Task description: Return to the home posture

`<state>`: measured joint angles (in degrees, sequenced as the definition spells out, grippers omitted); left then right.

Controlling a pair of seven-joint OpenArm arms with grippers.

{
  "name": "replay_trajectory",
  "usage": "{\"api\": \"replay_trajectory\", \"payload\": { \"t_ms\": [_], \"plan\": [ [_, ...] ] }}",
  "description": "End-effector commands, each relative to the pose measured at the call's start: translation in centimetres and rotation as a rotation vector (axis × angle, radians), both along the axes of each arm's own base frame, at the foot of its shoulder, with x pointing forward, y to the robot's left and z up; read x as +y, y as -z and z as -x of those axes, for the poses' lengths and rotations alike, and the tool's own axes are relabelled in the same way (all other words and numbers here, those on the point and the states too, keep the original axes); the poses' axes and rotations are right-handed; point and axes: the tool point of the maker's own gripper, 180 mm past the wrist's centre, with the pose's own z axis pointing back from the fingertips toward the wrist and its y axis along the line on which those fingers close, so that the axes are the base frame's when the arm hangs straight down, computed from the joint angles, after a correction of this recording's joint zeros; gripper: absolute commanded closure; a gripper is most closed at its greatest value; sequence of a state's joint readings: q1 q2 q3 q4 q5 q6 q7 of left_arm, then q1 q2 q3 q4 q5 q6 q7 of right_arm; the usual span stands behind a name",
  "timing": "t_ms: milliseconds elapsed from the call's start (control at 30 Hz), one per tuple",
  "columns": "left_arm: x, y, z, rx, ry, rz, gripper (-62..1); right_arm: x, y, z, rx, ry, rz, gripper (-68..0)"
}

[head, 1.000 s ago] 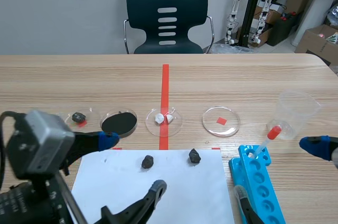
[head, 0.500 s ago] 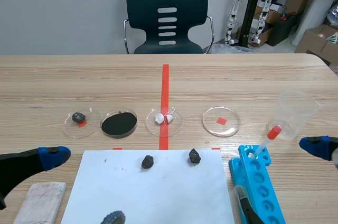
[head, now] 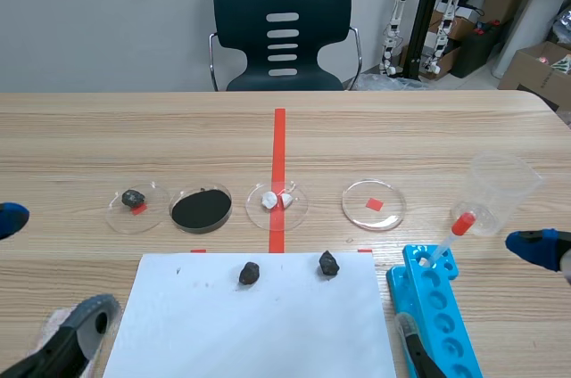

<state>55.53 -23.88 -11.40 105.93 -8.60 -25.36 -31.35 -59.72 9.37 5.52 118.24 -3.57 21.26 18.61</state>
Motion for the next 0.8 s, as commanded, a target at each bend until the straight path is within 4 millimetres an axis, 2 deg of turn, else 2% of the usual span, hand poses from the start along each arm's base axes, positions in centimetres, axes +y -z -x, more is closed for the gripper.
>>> {"api": "replay_trajectory", "payload": {
  "t_ms": [0, 300, 767],
  "plan": [
    [-1.0, -1.3, -0.4, -0.028, 0.024, 0.009, -62.3, 0.0, -0.4, -0.1, -0.015, -0.002, -0.009, -67.9],
    [-1.8, -2.3, -1.2, -0.054, 0.045, -0.018, -62.3, 0.0, -0.4, -0.1, -0.015, -0.002, -0.009, -67.9],
    [-1.8, -2.3, -1.2, -0.054, 0.045, -0.018, -62.3, 0.0, -0.4, -0.1, -0.015, -0.002, -0.009, -67.9]
  ]
}}
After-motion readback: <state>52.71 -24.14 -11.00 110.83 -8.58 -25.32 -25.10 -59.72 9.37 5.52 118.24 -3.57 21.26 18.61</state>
